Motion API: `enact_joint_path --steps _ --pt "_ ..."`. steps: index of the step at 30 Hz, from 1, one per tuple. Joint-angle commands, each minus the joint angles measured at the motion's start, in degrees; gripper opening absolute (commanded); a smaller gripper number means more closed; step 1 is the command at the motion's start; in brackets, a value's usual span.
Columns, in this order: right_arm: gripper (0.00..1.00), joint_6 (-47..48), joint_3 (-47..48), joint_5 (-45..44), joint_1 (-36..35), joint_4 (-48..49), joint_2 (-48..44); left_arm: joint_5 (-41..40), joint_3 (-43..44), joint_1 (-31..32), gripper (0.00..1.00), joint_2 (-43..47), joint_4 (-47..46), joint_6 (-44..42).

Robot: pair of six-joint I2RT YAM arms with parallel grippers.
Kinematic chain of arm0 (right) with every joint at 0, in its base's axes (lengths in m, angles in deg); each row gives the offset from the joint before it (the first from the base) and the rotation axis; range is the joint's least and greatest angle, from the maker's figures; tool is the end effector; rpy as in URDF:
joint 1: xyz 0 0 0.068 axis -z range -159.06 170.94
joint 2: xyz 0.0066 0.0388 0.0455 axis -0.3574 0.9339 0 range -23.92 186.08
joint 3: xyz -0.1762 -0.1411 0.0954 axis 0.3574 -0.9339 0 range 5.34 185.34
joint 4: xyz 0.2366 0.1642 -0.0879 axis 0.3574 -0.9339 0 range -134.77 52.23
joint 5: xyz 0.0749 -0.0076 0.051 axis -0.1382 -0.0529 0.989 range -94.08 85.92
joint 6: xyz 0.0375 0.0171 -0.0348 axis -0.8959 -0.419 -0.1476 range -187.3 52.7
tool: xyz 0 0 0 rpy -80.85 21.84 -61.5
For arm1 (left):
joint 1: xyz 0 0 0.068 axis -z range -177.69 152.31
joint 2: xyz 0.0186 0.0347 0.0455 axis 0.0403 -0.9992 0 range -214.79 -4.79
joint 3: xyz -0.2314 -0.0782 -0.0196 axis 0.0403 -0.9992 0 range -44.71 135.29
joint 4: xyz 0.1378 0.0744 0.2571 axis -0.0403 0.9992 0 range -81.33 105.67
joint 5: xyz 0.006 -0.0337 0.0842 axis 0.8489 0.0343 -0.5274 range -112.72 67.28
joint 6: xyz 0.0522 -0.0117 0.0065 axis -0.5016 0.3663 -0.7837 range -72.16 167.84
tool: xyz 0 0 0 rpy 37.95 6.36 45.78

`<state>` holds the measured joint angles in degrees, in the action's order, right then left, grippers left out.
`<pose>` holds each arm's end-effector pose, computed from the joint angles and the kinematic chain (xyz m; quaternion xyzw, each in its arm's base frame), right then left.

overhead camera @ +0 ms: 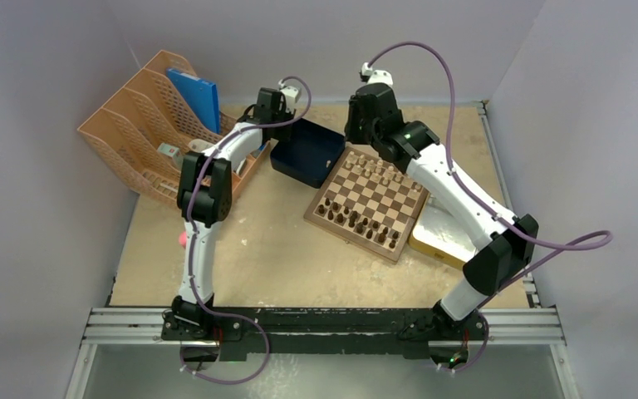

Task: Set up the chess pieces on the board
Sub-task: Pick up the storage box at the center of the board.

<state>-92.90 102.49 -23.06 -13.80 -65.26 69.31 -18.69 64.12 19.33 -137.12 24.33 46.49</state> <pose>0.3470 0.2266 0.3847 0.0243 0.8297 0.1523 0.5365 0.5254 -0.1635 0.1588 0.1590 0.8886 -0.0900 0.4207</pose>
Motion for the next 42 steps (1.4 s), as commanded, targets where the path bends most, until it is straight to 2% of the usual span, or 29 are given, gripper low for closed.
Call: enact_joint_path --steps 1,3,5,17,29,42 --pt "0.29 1.4 0.5 -1.4 0.5 1.7 -3.6 0.1 -0.3 -0.1 0.13 0.4 -1.1 -0.9" --pt "0.29 1.6 0.4 -1.5 0.6 1.9 -3.9 0.3 -0.1 -0.1 0.04 0.7 -0.8 -0.6" --pt "0.29 1.4 0.3 -1.4 0.6 1.9 -4.1 0.3 0.4 -0.1 0.00 1.5 -0.2 -0.2" --pt "0.29 0.7 0.4 -0.5 0.7 2.6 -4.6 -3.8 5.5 -0.1 0.00 4.3 4.1 0.9" --pt "0.29 0.7 -0.2 -0.4 0.9 3.4 -5.9 -8.0 9.8 -0.1 0.00 6.9 9.5 10.0" --pt "0.29 1.7 -2.2 -0.3 1.8 4.7 -8.7 -15.4 14.8 -0.1 0.00 7.1 15.9 25.3"
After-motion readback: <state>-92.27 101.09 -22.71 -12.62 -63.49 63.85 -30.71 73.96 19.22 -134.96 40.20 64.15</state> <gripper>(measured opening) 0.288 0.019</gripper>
